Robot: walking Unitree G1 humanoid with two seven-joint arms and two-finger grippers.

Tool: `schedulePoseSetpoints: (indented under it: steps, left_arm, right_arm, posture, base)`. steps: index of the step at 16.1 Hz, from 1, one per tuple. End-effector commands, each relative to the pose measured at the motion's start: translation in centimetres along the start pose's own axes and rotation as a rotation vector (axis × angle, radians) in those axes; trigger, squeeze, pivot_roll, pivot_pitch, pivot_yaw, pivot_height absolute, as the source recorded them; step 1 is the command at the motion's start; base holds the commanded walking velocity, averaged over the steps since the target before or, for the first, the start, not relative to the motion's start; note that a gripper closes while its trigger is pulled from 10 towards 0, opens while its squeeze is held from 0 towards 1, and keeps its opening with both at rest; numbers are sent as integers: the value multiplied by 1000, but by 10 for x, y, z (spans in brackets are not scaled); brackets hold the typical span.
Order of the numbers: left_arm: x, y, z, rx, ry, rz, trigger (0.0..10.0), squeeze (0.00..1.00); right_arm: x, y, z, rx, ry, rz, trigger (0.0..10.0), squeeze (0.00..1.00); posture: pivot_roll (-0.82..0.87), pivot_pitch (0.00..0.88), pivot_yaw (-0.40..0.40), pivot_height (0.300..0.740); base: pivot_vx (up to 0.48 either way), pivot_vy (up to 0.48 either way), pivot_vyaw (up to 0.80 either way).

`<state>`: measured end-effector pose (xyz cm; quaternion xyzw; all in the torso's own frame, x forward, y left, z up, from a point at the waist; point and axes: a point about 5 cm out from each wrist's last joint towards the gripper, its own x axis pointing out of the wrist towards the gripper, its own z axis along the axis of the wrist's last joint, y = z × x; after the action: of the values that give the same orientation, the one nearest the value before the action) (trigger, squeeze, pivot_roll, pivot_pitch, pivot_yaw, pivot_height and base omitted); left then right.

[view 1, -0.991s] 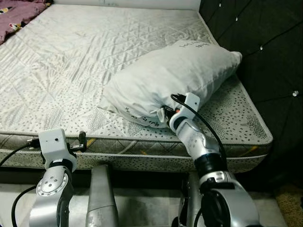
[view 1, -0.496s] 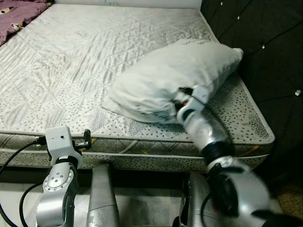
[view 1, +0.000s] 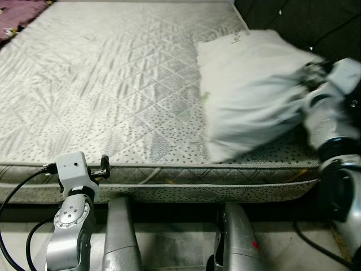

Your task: Clean up the room

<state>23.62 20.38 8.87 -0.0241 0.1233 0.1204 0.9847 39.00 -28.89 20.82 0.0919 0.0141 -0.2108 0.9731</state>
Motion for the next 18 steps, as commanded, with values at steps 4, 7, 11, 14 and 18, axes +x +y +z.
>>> schedulePoseSetpoints:
  steps: [4,7,11,14,18]
  left_arm:
    - [0,1,-2,10,2,14,10000,0]
    - [-2,4,-2,15,7,17,10000,0]
    - [-1,5,-1,33,9,7,10000,0]
    - [-1,6,0,37,6,6,10000,0]
    - [-1,7,0,41,5,7,10000,0]
  right_arm:
    - [2,-11,27,-32,-144,-14,0,0]
    - [-7,-16,-19,-85,-62,-4,0,0]
    - [-23,-7,-60,-118,-23,52,0,0]
    - [-46,7,-84,-136,-26,164,0,0]
    - [-90,24,-115,-165,18,312,0,0]
  posture:
    - [-26,0,-31,507]
    - [-20,0,-23,507]
    - [-30,0,-5,507]
    - [-26,0,-6,507]
    - [-26,0,-3,507]
  base:
    - [0,0,0]
    - [0,0,0]
    - [0,0,0]
    - [0,0,0]
    - [0,0,0]
